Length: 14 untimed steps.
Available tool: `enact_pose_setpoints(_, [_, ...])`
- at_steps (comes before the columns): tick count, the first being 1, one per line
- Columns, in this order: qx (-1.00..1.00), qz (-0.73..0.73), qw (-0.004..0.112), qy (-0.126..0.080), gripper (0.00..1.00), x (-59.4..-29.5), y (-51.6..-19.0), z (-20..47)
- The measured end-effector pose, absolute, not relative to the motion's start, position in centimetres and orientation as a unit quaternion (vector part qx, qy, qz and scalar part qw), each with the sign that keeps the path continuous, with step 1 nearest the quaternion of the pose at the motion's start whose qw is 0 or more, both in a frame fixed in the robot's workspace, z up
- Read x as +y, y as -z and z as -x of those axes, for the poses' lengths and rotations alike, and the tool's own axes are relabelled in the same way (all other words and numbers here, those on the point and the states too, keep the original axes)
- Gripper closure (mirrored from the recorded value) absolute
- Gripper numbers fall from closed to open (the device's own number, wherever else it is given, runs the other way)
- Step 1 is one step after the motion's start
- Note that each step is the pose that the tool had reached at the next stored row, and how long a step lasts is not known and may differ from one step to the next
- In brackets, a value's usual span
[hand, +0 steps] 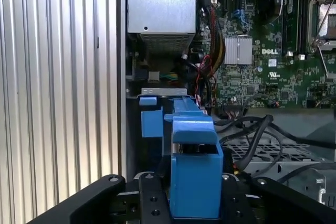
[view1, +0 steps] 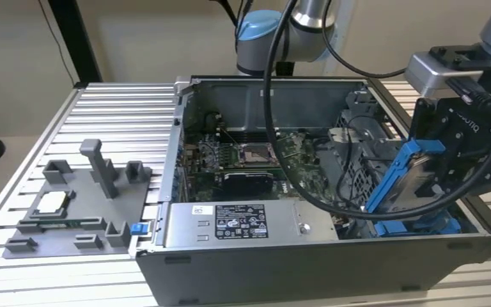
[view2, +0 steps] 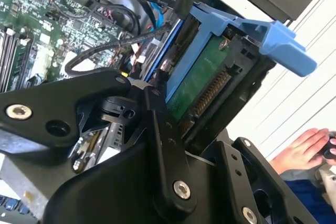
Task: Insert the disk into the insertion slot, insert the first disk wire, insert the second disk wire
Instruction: 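Insert the disk into the insertion slot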
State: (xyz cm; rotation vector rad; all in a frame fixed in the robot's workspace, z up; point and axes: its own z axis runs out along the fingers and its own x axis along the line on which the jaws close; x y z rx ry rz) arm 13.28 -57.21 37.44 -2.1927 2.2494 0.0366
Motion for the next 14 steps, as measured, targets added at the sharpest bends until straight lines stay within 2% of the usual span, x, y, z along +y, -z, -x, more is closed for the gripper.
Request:
enact_pose_setpoints(5, [0.716,0.698,0.0,-0.012,1.0,-57.2,-37.2,-13.3])
enact_pose_setpoints(6, [0.716,0.698,0.0,-0.012,0.0,-57.2,-37.2,-13.3])
enact_pose_setpoints(14, [0.716,0.698,0.0,-0.012,0.0,-57.2,-39.6,-13.3])
